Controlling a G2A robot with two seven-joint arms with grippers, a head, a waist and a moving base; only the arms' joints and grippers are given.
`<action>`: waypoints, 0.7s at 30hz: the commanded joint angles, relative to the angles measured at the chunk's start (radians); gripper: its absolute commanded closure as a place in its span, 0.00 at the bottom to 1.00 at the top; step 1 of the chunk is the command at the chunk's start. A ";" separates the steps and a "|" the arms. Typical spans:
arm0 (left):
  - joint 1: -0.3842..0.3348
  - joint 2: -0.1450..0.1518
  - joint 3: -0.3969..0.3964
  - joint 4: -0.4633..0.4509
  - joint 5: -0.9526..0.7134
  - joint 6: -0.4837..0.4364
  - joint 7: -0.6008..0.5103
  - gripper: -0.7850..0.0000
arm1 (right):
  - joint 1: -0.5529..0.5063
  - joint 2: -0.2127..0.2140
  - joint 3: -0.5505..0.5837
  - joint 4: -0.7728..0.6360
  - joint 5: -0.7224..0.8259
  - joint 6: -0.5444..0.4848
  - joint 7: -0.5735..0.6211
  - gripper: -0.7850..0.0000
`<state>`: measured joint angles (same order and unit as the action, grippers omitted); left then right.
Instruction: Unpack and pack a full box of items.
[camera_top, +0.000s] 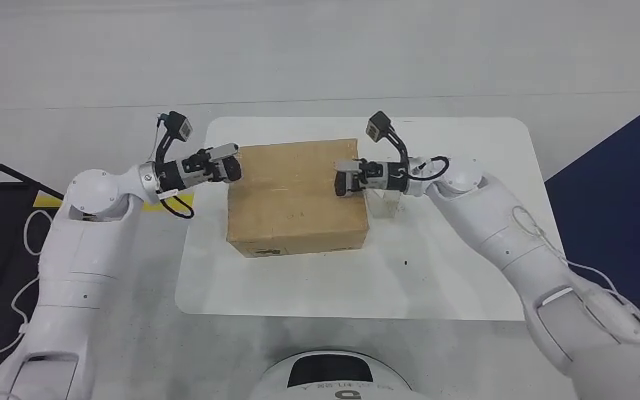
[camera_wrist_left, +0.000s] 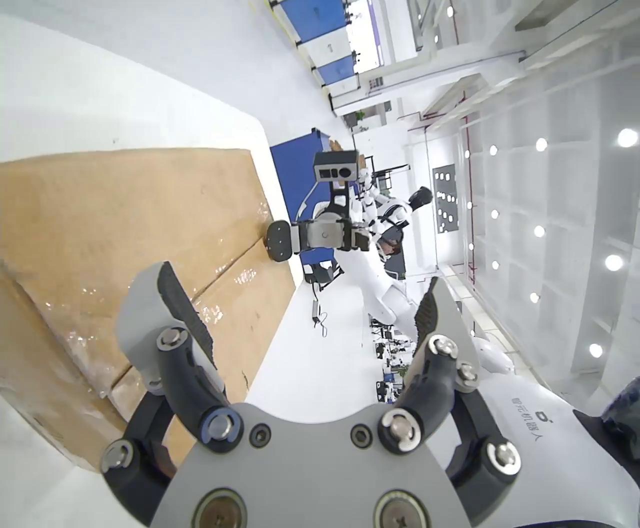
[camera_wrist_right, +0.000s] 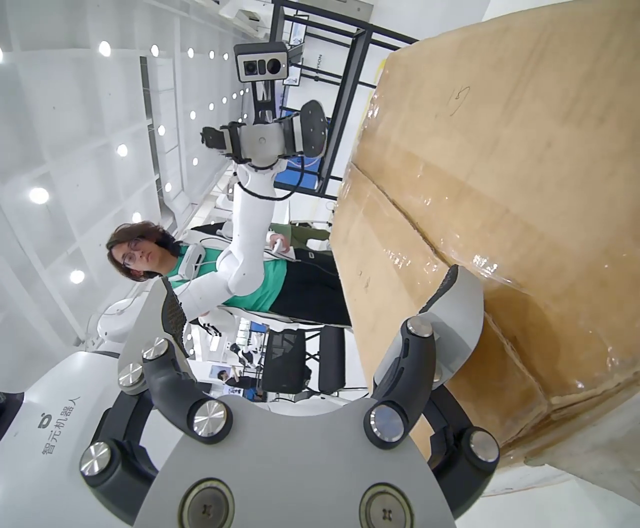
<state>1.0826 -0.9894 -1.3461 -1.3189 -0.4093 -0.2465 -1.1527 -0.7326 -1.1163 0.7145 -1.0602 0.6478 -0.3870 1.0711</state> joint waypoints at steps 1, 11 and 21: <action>-0.007 -0.001 0.021 0.004 0.022 0.012 -0.014 0.00 | 0.004 -0.006 0.000 0.006 -0.006 -0.003 -0.002 0.00; -0.048 -0.002 0.062 0.055 0.058 0.013 -0.085 0.00 | -0.021 0.005 0.093 0.036 0.011 -0.074 -0.018 0.00; -0.068 0.003 0.072 0.093 0.099 0.025 -0.095 0.00 | -0.079 0.042 0.211 0.016 0.051 -0.111 -0.004 0.00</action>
<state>1.0155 -0.9865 -1.2748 -1.2260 -0.3120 -0.2218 -1.2485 -0.8121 -1.0744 0.9264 -1.0449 0.6996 -0.4985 1.0676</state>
